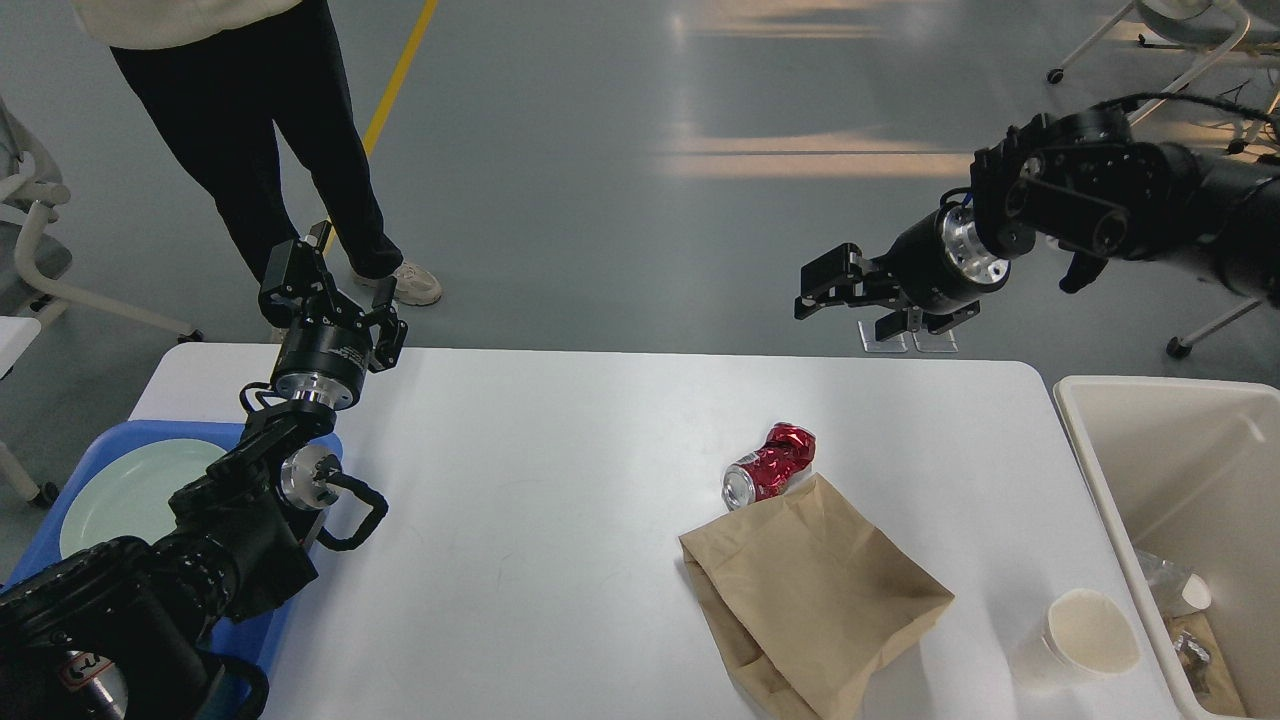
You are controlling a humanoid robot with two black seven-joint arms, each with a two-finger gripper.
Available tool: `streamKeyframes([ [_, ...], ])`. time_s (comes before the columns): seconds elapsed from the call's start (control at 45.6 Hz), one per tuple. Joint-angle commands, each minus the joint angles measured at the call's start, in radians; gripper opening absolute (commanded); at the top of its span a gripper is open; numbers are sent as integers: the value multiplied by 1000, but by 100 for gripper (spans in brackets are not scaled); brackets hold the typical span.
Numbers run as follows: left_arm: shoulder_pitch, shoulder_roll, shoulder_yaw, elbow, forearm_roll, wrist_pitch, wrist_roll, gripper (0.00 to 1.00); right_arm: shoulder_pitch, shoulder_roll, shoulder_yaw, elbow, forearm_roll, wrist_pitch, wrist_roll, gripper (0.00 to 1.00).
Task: Tidy desktop
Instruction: 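Swing the right gripper back over the table toward the red can, then lower the right gripper onto the red can and close it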
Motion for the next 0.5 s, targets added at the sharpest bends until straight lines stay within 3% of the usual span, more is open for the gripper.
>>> streamKeyframes([
  [0.0, 1, 0, 0, 0, 0, 0, 0, 97, -109, 16, 24, -40, 12, -83, 0, 100],
  [0.263, -1, 0, 0, 0, 0, 0, 0, 97, -307, 19, 88, -96, 16, -174, -1, 100],
  [0.482, 1, 0, 0, 0, 0, 0, 0, 97, -431, 94, 163, -191, 17, -275, -1, 100],
])
